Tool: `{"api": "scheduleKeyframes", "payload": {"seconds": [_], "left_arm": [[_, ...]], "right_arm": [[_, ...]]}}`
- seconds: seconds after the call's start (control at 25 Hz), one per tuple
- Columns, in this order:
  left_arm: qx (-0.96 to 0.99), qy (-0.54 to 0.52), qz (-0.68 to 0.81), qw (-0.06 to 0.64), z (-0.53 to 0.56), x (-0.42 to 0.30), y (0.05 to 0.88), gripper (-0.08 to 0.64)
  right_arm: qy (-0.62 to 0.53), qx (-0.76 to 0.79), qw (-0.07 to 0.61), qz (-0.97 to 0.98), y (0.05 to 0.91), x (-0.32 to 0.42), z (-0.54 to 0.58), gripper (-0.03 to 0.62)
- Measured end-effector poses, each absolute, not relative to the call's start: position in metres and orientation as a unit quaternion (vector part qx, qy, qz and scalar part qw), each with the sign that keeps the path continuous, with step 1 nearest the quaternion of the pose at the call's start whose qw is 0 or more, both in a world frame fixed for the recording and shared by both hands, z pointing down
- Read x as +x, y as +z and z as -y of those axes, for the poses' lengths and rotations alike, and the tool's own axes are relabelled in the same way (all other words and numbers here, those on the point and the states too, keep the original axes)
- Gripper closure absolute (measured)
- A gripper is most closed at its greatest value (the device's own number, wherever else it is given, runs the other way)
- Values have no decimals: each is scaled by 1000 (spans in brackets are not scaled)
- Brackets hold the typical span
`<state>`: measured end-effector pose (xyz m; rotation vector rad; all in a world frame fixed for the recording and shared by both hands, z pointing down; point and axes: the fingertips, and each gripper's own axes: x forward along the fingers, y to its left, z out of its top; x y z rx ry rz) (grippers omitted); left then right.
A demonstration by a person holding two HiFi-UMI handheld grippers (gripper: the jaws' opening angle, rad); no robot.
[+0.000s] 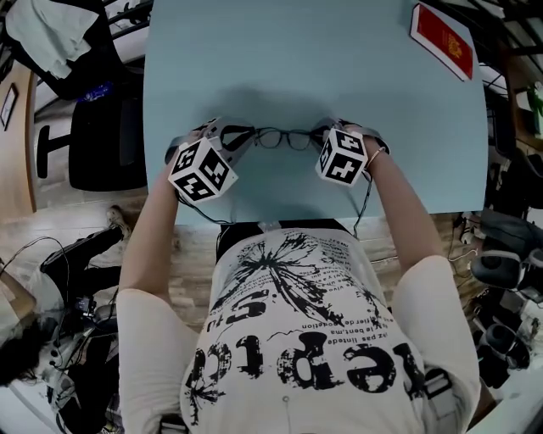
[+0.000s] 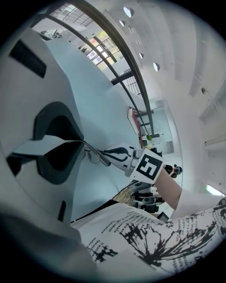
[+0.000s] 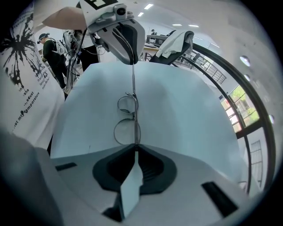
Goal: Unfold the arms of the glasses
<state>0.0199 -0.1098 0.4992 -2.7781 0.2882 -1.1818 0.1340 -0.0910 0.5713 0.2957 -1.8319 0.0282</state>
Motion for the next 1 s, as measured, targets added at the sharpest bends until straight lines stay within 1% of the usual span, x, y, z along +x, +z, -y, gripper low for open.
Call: {"api": "scheduleKeyframes", "payload": {"seconds": [0.24, 0.36, 0.44, 0.48, 0.52, 0.84, 1.0], "left_arm": [[-920, -376, -95, 54, 108, 18, 497, 532], [-920, -376, -97, 51, 109, 18, 496, 532], [-920, -376, -100, 48, 109, 18, 497, 532], [-920, -376, -100, 46, 109, 18, 497, 532], [-920, -377, -99, 46, 109, 18, 497, 532], [-919, -381, -98, 35, 109, 17, 496, 532], [-917, -389, -92, 21, 111, 15, 495, 532]], "right_arm": [[31, 129, 607, 783, 569, 131, 95, 555], [7, 131, 620, 774, 567, 129, 100, 545], [-8, 120, 623, 773, 565, 125, 99, 478], [-14, 114, 622, 775, 563, 120, 98, 456], [-21, 107, 619, 778, 561, 114, 97, 449], [-65, 59, 602, 793, 556, 48, 106, 462], [-74, 39, 613, 785, 561, 33, 111, 502]]}}
